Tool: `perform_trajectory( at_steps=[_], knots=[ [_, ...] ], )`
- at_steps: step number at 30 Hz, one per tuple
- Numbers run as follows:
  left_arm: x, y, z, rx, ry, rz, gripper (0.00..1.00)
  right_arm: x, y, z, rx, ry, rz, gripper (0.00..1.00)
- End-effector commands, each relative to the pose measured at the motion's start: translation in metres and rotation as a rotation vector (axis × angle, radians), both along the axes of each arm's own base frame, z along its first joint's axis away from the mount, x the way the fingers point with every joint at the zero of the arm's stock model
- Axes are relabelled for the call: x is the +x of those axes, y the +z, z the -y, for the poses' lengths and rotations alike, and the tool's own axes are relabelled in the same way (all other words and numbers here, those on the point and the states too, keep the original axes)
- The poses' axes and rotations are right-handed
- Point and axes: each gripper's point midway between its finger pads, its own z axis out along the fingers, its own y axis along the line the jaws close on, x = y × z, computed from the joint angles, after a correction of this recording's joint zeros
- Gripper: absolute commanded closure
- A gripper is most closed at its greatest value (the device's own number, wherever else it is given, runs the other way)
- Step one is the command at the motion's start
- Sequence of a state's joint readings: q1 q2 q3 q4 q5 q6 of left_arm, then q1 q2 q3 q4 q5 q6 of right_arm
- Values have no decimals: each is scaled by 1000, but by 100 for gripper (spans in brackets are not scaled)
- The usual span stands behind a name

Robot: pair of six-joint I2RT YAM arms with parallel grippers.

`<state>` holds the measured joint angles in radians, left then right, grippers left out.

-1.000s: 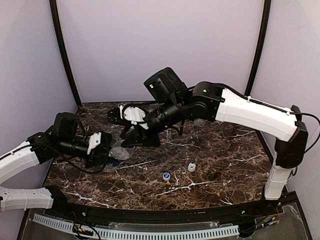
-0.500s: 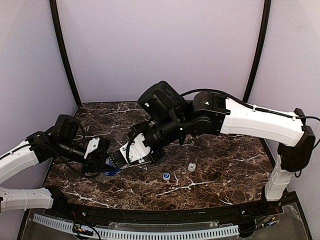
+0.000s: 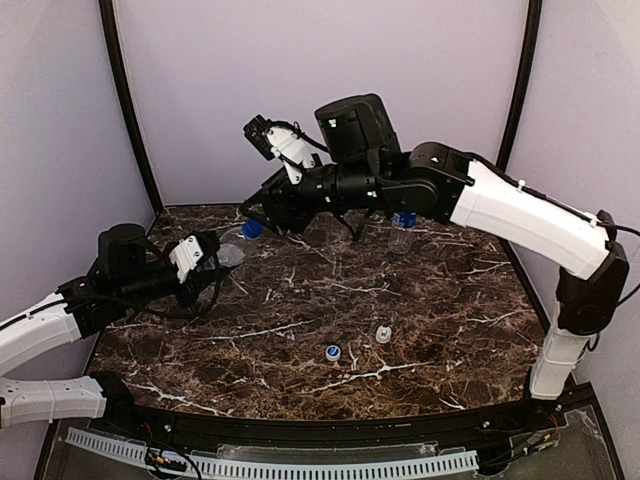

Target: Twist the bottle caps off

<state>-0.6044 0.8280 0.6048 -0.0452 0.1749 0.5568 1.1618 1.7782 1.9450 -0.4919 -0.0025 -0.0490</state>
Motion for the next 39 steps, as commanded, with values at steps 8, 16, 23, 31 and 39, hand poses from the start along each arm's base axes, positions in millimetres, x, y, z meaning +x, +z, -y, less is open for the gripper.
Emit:
perform_trajectory(
  at_steps=[8, 16, 23, 31, 39],
  knots=[
    [21, 17, -12, -23, 122, 109, 92, 33, -29, -25, 50, -240, -342, 41],
    [18, 17, -9, -34, 101, 102, 91, 45, -44, -24, 33, -274, -347, 49],
    [16, 17, -8, -32, 88, 107, 91, 53, -55, -23, 25, -279, -368, 51],
    [15, 18, -6, -34, 78, 106, 92, 55, -59, -30, 36, -242, -387, 59],
    [9, 22, -1, -62, 39, 92, 91, 18, -60, -43, 1, 19, -398, 100]
  ],
)
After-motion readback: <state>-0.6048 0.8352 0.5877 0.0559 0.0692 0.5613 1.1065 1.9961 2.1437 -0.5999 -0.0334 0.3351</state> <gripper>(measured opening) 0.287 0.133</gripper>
